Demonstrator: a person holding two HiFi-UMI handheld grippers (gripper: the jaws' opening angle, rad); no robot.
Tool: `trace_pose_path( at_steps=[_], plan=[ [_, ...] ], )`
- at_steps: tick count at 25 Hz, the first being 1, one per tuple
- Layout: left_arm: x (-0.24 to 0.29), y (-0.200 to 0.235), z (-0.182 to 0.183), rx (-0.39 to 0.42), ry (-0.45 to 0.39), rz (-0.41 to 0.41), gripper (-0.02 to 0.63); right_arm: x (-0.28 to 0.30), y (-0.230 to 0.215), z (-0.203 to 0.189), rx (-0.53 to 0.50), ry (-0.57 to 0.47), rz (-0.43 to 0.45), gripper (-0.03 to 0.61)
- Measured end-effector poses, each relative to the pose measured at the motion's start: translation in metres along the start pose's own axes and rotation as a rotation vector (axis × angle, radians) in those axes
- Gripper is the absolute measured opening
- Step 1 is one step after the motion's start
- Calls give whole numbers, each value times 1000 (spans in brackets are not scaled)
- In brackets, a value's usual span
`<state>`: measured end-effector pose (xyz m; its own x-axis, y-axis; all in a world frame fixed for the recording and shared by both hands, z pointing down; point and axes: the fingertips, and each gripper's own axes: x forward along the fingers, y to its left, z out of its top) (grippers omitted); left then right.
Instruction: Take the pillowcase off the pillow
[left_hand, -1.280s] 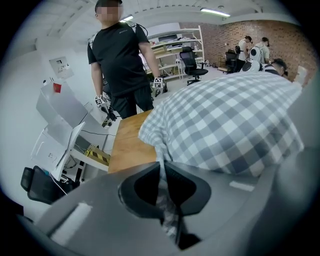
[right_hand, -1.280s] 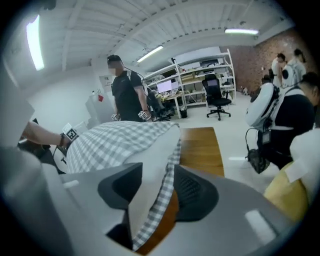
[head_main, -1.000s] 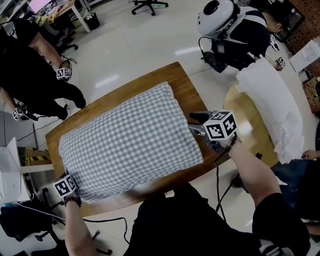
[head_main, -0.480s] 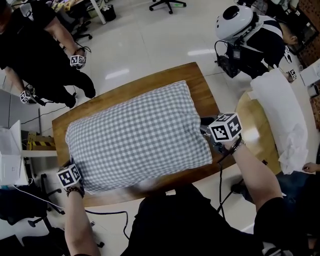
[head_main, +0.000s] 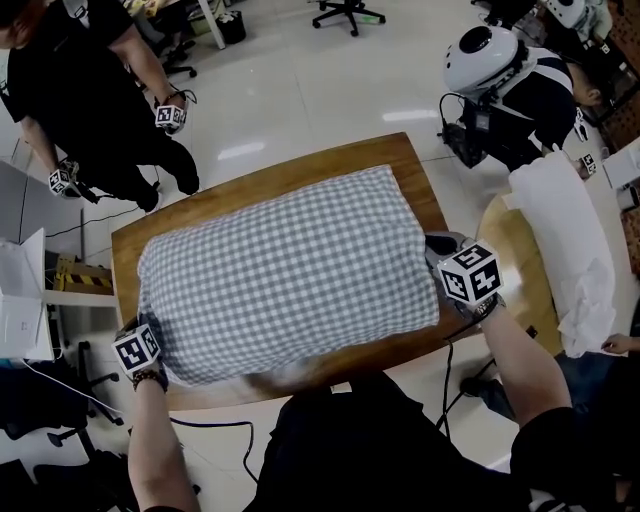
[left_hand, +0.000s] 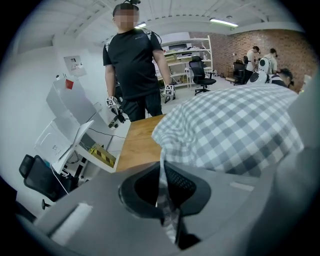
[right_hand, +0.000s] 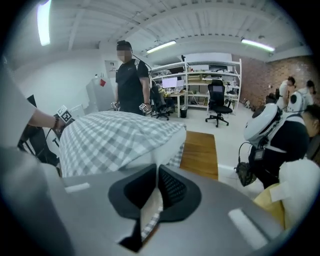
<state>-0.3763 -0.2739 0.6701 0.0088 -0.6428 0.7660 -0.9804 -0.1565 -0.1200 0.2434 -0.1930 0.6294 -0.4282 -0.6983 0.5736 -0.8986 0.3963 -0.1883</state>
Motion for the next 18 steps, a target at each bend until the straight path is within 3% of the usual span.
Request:
trace_pose_path(
  at_steps=[7,11,18],
  plan=[
    [-7,-18,-21,-18,-18,24,5,-46,-37,-6,11,-45,-98,9],
    [-12,-6,-16,-19,-39,17,5,-67,-44,-2,48,-60,-169,9],
    [-17,24,-10,-52,-53,5,5,-72,-29,11,25,-63,-225,9]
  ],
)
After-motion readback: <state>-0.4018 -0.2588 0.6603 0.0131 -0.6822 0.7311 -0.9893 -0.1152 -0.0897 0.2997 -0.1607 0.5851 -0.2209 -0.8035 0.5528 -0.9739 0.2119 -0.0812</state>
